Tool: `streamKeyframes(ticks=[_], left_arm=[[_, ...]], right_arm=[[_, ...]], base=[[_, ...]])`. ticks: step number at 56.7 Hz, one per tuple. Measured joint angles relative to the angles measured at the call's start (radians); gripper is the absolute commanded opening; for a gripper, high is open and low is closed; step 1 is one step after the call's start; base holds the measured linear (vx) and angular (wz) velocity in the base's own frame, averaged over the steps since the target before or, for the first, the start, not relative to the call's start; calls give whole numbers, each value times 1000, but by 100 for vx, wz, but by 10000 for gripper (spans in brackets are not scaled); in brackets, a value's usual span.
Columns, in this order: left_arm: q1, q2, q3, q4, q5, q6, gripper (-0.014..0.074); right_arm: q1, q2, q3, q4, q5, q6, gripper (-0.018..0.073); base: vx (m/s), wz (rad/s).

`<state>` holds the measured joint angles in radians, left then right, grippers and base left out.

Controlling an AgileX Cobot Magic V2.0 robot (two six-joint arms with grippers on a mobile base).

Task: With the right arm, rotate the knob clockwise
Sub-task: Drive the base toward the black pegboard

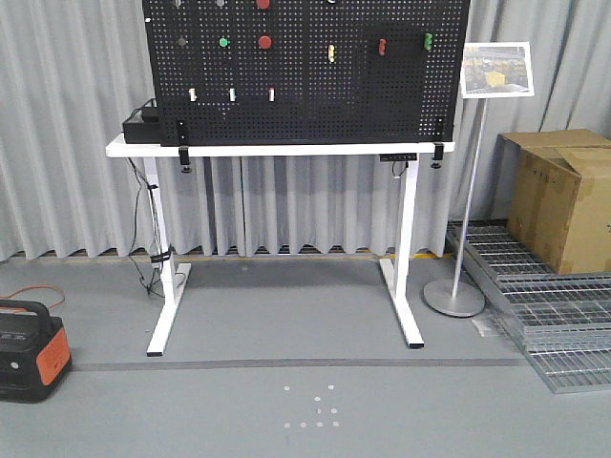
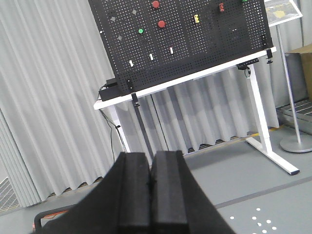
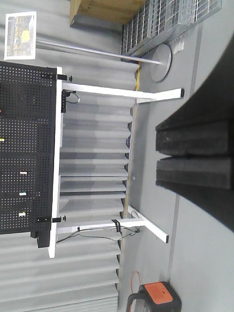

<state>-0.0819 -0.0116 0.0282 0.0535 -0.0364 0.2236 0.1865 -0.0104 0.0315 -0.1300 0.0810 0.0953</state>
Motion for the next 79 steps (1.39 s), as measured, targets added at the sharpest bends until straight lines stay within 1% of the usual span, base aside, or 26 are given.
streamKeyframes(ticks=[47,79], left_arm=[[0,0,0,0,0,0,-6],[0,0,0,0,0,0,-6]], right_arm=[[0,0,0,0,0,0,-7],[0,0,0,0,0,0,-7]], base=[[1,0],[26,-2]])
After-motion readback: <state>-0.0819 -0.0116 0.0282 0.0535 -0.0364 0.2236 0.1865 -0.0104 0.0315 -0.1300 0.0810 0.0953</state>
